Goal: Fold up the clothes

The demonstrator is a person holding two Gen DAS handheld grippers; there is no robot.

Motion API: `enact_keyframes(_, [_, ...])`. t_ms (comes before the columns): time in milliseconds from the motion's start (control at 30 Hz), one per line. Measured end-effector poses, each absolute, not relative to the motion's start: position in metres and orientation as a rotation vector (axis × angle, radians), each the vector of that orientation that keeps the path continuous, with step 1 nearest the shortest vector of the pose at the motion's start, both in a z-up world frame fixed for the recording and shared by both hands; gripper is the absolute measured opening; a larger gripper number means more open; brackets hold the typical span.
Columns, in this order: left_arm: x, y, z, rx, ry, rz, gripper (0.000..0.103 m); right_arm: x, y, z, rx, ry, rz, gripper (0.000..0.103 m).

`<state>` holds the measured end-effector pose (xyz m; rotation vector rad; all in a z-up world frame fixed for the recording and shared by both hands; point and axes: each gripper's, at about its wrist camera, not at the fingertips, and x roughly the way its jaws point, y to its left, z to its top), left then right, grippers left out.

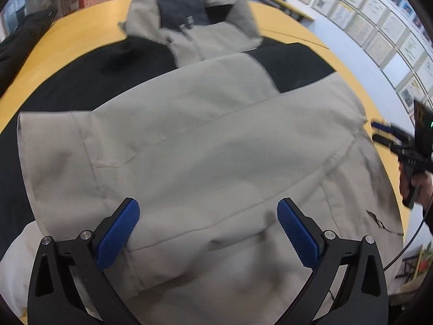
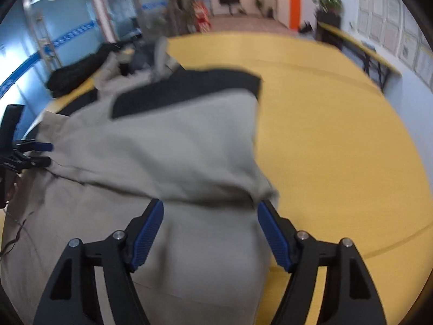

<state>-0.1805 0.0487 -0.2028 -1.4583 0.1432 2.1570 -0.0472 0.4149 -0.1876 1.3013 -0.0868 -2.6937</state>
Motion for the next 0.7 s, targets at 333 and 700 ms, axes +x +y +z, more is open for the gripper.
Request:
enact_keyframes(333, [-0.168,0.045,-0.19,-1.408,0.111,2.259,0.103,-0.097,0.392,-0.215,1.565,-0.049,-2.581,0.077])
enact_keyframes(700, [-0.146,-0.01,-0.169,-1.36,-0.126,2.344,0.103,-0.073,0.364,-0.152,1.4,-0.034,-2.624,0.078])
